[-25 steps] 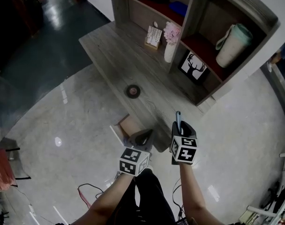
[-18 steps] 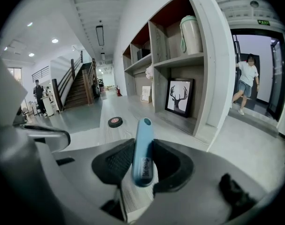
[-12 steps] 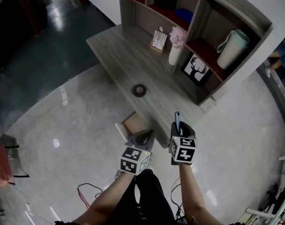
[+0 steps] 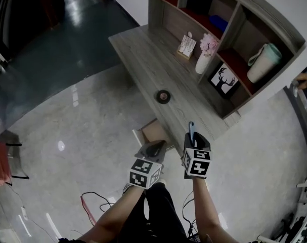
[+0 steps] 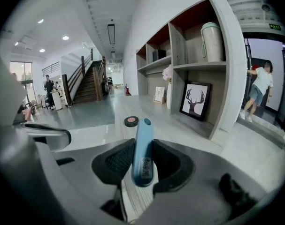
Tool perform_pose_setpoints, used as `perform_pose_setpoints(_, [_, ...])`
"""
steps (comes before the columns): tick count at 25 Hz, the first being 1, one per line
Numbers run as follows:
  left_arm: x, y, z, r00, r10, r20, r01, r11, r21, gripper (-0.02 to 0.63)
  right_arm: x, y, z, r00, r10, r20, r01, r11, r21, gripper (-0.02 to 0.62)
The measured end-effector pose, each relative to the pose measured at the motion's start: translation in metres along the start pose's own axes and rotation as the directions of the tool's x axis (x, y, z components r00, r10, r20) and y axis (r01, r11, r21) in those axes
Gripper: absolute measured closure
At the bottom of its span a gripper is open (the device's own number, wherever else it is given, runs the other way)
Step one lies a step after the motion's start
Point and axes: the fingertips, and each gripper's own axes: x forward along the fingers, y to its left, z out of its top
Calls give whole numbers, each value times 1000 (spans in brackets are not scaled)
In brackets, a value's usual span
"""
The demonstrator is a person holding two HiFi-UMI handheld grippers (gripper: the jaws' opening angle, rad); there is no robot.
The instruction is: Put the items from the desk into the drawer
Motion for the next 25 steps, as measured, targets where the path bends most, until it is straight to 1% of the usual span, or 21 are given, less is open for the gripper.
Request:
perform_pose_setpoints(10, [-24,34,0,996,79,31,-78,996,-37,597,17,47,6,997,75,-10,-76,996,-55,465])
perform_pose_setpoints(20, [-44,70,-5,989,141,35,-138,988,-75,597,33,97,6,990,138,-34,-141,984,-108,465])
perform_pose_setpoints(25, [-52,88,-13,986,163,26,-161,984,-75,597,43,121,0,986,161,-53,-166,979,-119,465])
